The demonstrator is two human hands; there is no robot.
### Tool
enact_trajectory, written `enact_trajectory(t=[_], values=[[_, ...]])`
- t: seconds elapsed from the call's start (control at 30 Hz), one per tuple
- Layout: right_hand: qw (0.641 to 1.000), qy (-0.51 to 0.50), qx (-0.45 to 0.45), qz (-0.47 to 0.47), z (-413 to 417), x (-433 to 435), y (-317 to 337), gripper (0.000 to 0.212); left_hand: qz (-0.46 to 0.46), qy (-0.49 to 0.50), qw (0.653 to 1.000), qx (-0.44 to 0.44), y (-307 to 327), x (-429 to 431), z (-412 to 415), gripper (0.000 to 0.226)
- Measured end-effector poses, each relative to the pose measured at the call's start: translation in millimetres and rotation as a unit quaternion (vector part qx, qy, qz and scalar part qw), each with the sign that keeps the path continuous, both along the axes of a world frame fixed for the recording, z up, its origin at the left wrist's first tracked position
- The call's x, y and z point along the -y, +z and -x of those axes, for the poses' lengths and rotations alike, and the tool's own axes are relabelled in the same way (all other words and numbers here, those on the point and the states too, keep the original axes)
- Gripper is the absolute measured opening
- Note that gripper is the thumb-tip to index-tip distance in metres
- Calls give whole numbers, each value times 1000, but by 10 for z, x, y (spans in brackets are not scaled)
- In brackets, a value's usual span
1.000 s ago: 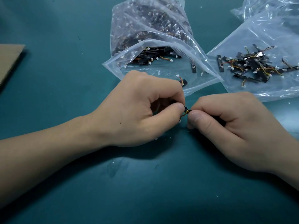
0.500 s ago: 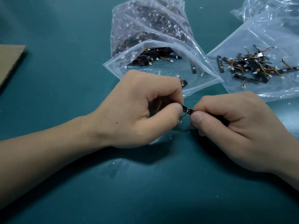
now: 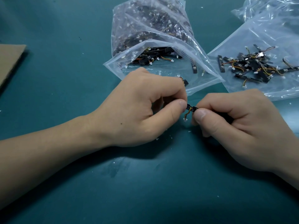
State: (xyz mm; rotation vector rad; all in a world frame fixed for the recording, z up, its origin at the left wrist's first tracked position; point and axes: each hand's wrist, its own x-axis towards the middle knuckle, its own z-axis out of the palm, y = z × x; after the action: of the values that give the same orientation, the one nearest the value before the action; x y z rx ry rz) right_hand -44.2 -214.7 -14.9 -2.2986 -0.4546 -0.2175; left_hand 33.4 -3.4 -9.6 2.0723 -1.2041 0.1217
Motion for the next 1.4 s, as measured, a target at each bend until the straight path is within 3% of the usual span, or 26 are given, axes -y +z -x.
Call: enact_trajectory(t=[0.87,1.07,1.2,1.3,1.4], values=[[1000,1,-14,-9,6,5,19,29,15,15,1000,0,28,-13,28,16],[998,47,-49,20,18,47,34,27,7,-25,999,-19,43,-19,27,19],[996,58,-22,58,2,55,14,31,15,-42,999,-13,31,-20,9,19],[1000,17,11,-22,29,53,-9,31,65,-1,997,-40,21,-22,1,33],[960,-96,15,-264,-8,23,-15,38,94,89,989,-67,17,-10,-45,33]])
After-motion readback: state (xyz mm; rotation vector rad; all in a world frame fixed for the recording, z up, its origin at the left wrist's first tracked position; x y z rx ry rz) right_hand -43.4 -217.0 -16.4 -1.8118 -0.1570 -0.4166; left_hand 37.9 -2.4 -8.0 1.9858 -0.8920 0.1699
